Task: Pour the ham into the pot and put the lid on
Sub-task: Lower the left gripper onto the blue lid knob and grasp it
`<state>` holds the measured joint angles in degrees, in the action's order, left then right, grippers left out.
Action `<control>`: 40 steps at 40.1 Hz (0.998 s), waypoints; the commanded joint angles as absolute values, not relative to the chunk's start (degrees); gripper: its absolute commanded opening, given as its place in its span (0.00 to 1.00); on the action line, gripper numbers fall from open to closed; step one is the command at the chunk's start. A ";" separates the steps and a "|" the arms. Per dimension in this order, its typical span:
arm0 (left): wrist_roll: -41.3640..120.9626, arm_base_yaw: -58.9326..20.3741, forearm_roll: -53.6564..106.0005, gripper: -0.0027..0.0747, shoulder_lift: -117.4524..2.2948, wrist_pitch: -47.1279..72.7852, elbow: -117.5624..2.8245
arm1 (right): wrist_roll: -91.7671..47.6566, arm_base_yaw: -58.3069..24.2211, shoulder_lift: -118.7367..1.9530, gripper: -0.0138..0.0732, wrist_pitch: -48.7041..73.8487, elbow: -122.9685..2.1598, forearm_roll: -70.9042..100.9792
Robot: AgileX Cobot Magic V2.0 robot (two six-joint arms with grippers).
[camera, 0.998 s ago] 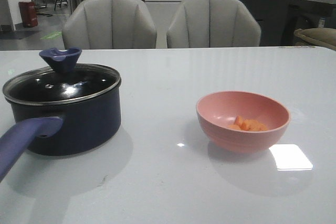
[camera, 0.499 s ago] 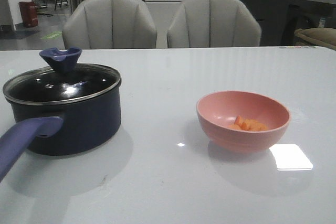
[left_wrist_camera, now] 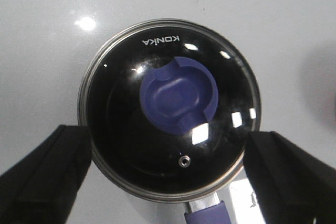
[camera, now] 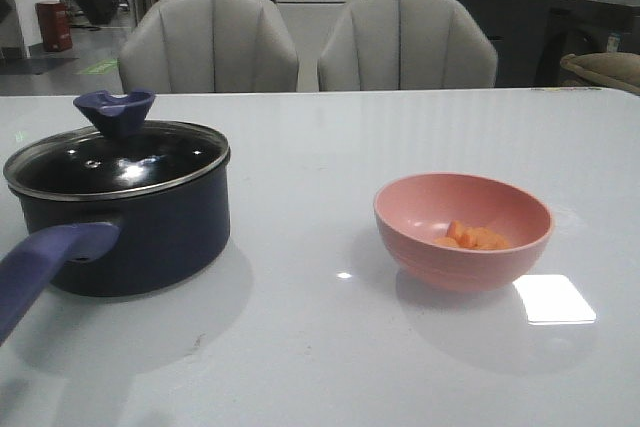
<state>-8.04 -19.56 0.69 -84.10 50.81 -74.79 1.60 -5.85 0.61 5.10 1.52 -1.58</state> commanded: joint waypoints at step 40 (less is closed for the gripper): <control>-19.14 -21.58 1.20 0.84 -104.28 61.96 -93.99 | 1.60 -5.51 1.76 0.33 0.00 1.24 -2.51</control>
